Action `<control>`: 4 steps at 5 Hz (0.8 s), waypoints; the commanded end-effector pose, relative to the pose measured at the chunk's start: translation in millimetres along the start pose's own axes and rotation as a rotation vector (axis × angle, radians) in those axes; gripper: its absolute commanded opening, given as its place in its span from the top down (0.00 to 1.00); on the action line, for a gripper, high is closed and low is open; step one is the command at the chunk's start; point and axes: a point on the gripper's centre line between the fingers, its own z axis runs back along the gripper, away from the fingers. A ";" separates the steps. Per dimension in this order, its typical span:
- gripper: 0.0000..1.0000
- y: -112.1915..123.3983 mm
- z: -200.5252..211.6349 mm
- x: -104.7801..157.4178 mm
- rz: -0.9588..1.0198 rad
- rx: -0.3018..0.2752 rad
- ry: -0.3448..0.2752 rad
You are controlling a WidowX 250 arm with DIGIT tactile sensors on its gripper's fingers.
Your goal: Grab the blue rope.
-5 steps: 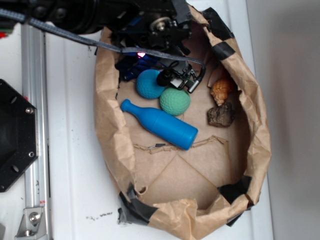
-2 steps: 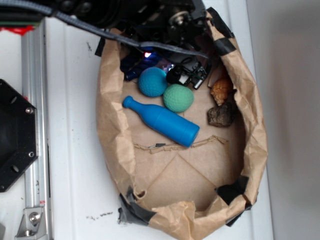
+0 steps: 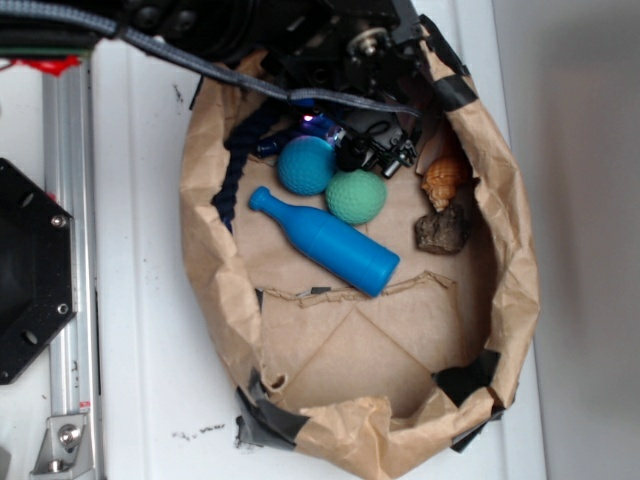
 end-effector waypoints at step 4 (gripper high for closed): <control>1.00 15.1 -11.2 -19.1 -0.155 -0.031 -0.020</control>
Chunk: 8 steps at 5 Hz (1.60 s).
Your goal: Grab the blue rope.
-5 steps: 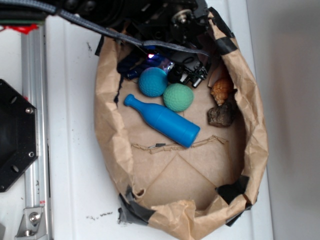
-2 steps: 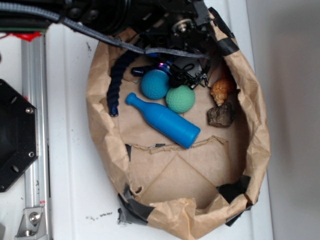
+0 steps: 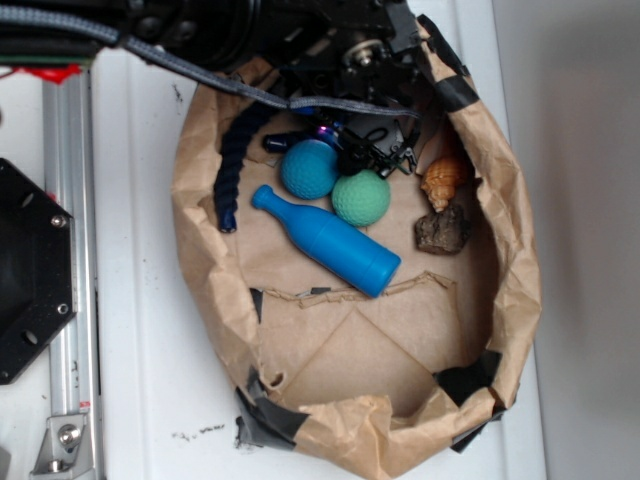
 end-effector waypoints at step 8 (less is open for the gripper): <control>1.00 -54.8 180.2 -83.7 -0.692 -0.145 -0.079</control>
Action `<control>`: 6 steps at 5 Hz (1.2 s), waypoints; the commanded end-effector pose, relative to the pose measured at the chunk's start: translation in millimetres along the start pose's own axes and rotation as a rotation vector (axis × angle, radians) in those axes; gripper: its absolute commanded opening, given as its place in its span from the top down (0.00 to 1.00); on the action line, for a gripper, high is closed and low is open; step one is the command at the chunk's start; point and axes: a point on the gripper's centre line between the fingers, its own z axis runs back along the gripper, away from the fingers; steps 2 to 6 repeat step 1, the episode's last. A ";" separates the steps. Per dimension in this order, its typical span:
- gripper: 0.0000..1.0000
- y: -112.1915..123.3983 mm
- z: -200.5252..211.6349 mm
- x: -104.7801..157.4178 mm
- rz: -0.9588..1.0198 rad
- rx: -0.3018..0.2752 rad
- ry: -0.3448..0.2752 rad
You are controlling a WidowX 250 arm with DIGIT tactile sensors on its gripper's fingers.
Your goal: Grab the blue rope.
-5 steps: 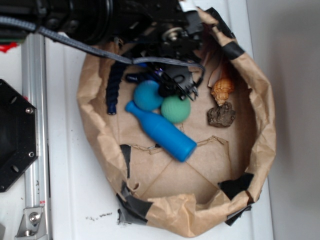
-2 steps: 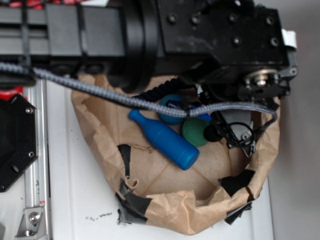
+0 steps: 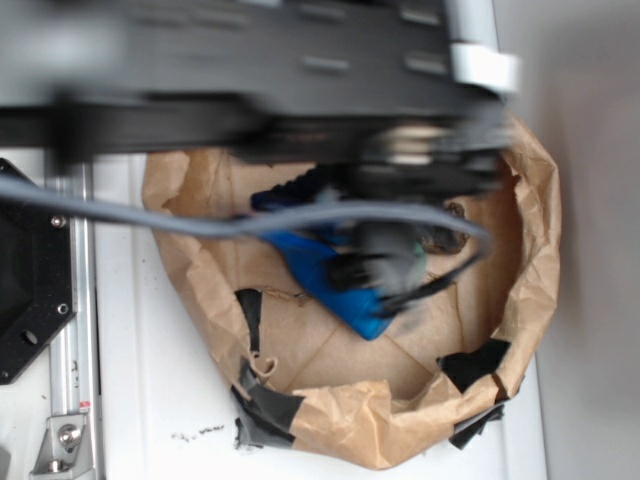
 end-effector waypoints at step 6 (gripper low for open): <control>1.00 -8.0 41.2 -17.8 -0.088 0.014 -0.016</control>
